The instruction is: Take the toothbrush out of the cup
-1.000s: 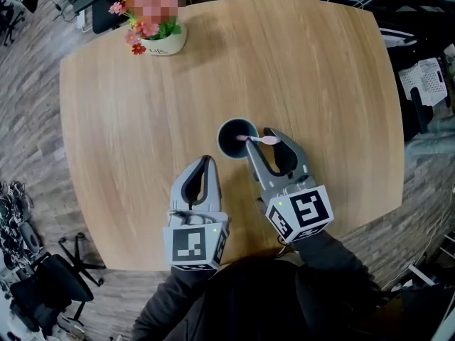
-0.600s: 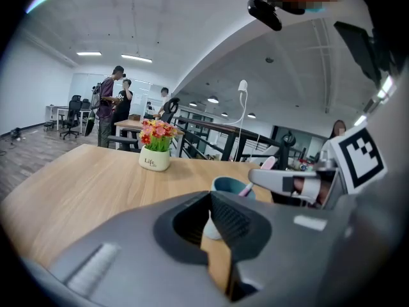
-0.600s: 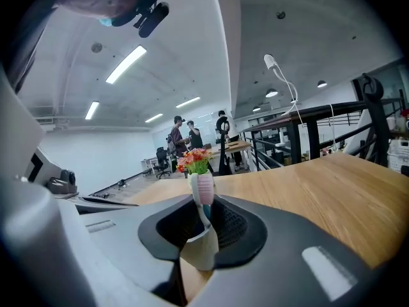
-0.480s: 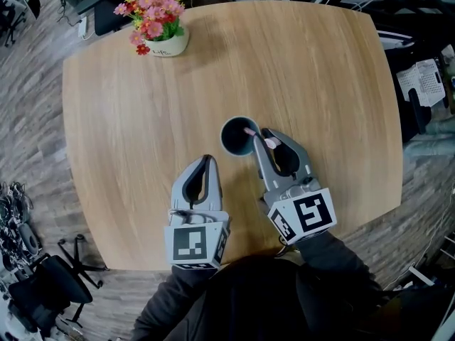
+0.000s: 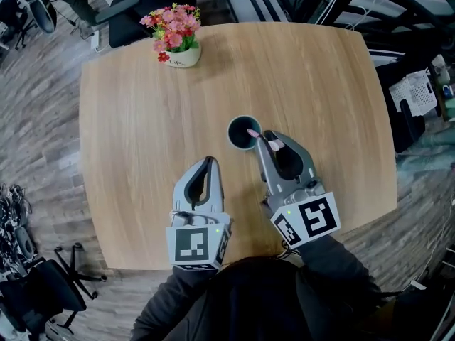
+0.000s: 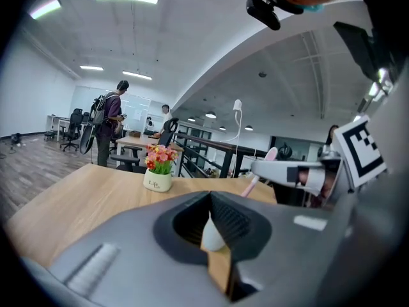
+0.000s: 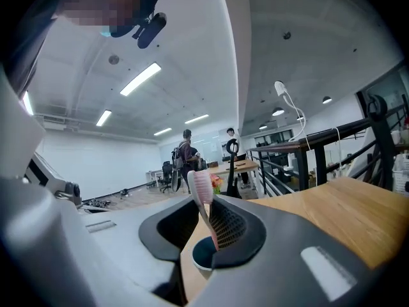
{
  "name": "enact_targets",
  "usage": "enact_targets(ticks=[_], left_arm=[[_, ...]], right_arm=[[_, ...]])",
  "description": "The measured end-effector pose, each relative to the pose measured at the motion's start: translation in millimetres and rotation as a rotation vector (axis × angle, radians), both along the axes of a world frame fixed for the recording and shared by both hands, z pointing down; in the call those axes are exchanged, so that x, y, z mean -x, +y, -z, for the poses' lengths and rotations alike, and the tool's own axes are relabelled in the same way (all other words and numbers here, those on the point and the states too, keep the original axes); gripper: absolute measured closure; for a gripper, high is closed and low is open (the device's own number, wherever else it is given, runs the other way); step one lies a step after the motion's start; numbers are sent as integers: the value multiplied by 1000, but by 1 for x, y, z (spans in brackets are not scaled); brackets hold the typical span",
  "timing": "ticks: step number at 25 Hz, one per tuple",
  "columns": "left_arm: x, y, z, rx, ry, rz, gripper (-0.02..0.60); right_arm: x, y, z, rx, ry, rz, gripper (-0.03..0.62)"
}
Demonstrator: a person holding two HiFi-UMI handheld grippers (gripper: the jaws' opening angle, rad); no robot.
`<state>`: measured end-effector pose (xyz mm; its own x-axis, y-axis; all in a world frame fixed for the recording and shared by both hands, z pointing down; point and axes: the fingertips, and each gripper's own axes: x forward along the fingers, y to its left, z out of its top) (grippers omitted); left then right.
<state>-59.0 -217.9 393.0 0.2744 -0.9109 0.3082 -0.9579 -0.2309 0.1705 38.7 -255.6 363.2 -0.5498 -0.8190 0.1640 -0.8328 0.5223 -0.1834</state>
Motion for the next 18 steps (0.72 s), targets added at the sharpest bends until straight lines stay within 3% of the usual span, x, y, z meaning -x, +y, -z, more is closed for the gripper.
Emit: enact_targets(ticks=[14,18], left_arm=[[26,29,66,-138,-5,54,574],[35,34,87,-222,8,69,574]], right_arm=[[39,51,94,-182,-26,70,542],[46,58,102,-199,-28,85,542]])
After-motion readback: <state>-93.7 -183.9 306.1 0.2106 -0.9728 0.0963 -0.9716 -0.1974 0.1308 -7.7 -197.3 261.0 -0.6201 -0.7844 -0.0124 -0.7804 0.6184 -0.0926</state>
